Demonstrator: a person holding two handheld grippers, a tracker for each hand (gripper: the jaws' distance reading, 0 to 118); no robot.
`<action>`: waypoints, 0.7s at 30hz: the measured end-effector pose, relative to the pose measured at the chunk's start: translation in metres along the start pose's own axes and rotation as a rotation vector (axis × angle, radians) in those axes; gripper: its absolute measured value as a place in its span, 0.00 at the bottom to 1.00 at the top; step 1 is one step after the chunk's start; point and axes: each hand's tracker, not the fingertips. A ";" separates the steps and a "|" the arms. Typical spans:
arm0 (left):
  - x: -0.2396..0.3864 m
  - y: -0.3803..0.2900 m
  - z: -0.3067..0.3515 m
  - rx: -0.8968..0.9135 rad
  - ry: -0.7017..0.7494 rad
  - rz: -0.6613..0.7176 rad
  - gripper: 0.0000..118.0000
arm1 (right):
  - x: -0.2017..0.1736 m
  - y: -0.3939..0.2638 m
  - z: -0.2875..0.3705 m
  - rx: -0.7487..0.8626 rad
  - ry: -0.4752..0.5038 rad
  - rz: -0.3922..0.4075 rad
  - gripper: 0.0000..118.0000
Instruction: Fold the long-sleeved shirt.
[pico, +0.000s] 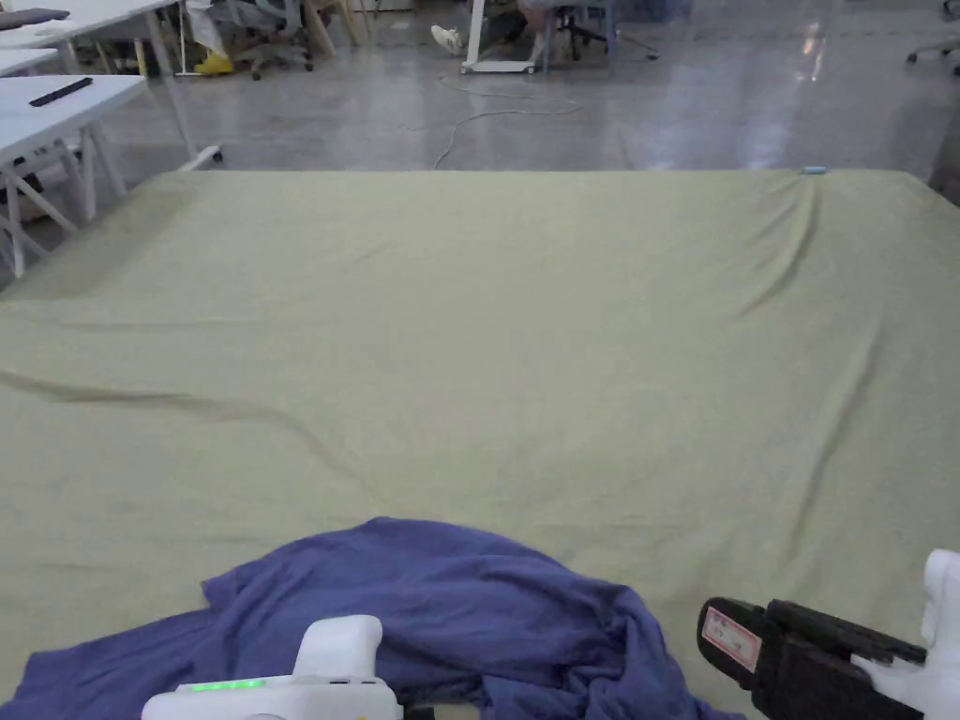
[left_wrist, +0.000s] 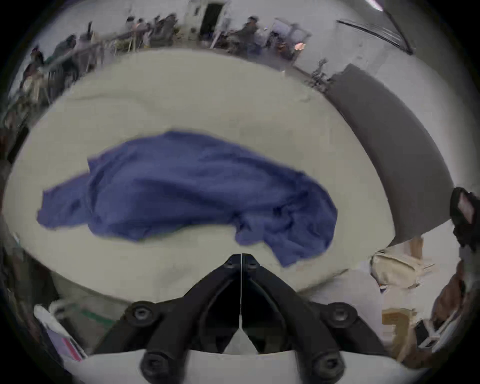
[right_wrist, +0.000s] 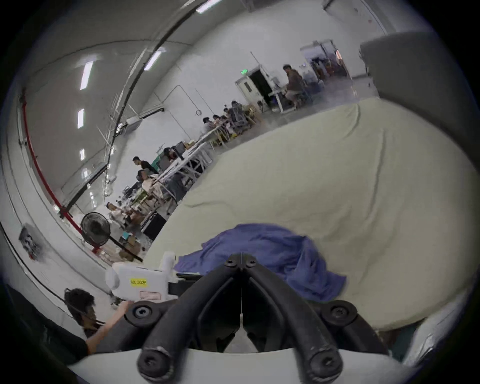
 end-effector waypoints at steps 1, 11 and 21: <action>-0.009 0.004 0.000 0.004 -0.041 0.049 0.00 | -0.002 -0.002 -0.007 -0.014 -0.002 0.003 0.00; -0.117 0.150 -0.026 0.293 0.351 0.111 1.00 | 0.008 -0.009 -0.040 -0.118 -0.059 -0.034 0.00; -0.117 0.172 -0.102 0.061 0.319 -0.043 0.00 | 0.042 -0.004 -0.075 -0.250 -0.285 -0.050 0.00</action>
